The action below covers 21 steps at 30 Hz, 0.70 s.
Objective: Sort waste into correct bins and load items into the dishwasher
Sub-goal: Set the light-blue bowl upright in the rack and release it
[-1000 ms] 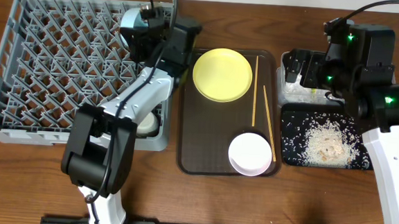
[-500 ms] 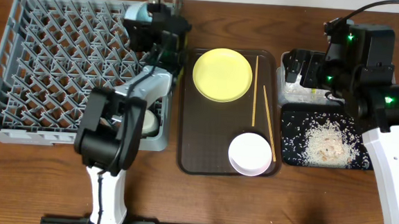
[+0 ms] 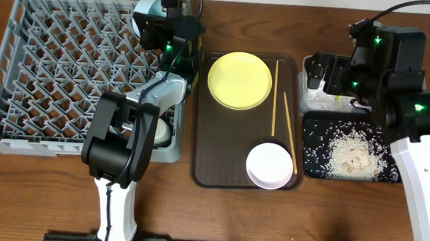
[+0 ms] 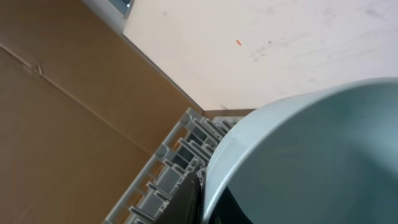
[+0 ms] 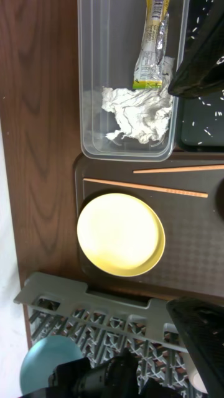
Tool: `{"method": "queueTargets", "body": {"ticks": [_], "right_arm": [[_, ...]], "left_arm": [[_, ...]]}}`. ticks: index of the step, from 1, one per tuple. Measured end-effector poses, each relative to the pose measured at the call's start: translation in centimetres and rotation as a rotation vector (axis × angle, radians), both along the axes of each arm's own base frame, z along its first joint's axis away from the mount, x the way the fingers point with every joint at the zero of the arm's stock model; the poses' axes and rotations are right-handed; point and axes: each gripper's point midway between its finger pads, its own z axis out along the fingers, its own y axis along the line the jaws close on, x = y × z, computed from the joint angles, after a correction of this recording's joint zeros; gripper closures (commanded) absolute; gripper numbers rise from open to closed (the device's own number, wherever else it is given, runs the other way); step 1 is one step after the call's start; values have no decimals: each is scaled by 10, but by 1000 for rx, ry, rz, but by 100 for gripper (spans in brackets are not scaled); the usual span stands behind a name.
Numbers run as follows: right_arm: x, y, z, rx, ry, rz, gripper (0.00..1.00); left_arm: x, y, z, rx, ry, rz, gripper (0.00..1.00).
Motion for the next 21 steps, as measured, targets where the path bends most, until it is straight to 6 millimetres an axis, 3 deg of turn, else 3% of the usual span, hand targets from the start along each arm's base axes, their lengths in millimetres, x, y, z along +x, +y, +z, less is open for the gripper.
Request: {"method": "queueTargets", "body": {"ticks": [10, 21], "right_arm": [[0, 0, 0, 0, 0, 0, 1], [0, 0, 0, 0, 0, 0, 1]], "left_arm": [[5, 6, -18, 29, 57, -4, 93], [7, 10, -11, 56, 47, -1, 92]]}}
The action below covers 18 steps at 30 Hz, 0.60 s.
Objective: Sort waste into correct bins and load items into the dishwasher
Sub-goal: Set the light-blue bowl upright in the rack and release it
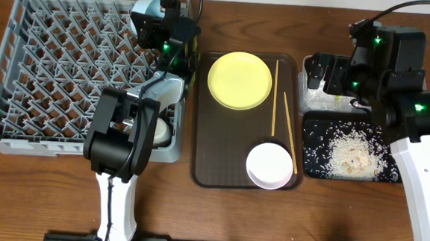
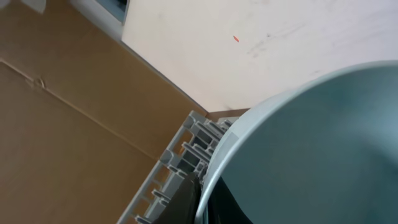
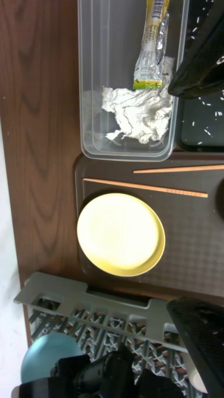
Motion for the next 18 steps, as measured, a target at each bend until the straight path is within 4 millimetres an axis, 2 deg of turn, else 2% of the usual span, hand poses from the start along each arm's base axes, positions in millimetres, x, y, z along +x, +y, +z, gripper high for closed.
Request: {"method": "queueTargets", "body": {"ticks": [18], "right_arm": [[0, 0, 0, 0, 0, 0, 1]], "left_arm": [[4, 9, -3, 21, 37, -9, 93]]}}
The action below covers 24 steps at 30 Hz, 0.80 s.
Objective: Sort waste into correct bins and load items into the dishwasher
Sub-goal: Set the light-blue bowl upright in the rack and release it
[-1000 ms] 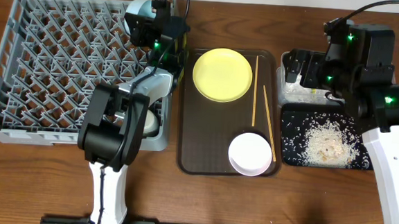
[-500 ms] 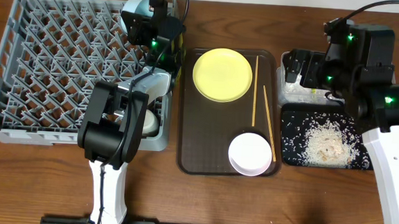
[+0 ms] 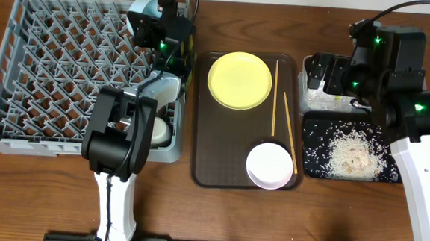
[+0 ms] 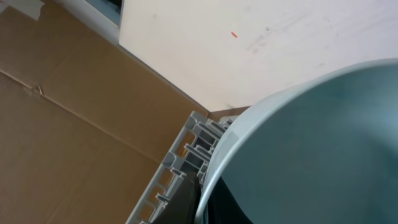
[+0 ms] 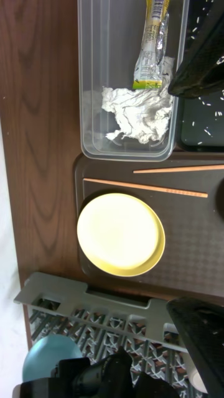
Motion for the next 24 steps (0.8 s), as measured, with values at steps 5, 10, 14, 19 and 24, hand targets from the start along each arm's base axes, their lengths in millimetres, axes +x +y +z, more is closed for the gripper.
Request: {"method": "queueTargets", "body": {"ticks": [5, 10, 14, 19, 24], "right_arm": [[0, 0, 0, 0, 0, 0, 1], [0, 0, 0, 0, 0, 0, 1], [0, 0, 0, 0, 0, 1, 1], [0, 0, 0, 0, 1, 0, 1], [0, 0, 0, 0, 1, 0, 1]], "left_arm": [[0, -3, -6, 9, 38, -7, 92], [-2, -20, -17, 27, 108, -35, 76], [-4, -32, -24, 41, 152, -55, 65], [-8, -32, -36, 65, 234, -55, 61], [-14, -28, -42, 66, 255, -21, 53]]}}
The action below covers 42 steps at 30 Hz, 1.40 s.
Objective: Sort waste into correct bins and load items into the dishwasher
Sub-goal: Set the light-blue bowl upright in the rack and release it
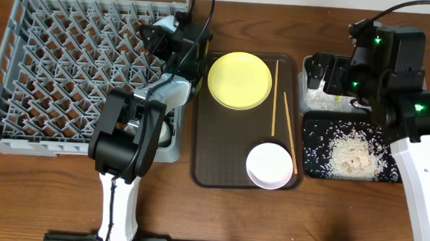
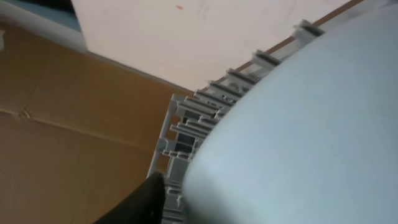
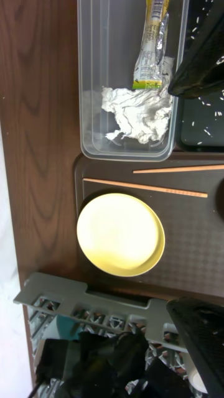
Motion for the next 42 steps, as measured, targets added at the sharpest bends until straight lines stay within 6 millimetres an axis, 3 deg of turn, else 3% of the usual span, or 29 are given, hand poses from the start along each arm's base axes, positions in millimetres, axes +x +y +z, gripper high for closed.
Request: {"method": "queueTargets", "body": {"ticks": [7, 16, 34, 42], "right_arm": [[0, 0, 0, 0, 0, 0, 1], [0, 0, 0, 0, 0, 0, 1], [0, 0, 0, 0, 0, 0, 1], [0, 0, 0, 0, 0, 0, 1]], "left_arm": [[-6, -1, 2, -19, -49, 39, 46], [-9, -29, 2, -30, -64, 1, 43], [-26, -33, -1, -72, -18, 10, 42], [-34, -69, -17, -373, 49, -149, 42]]}}
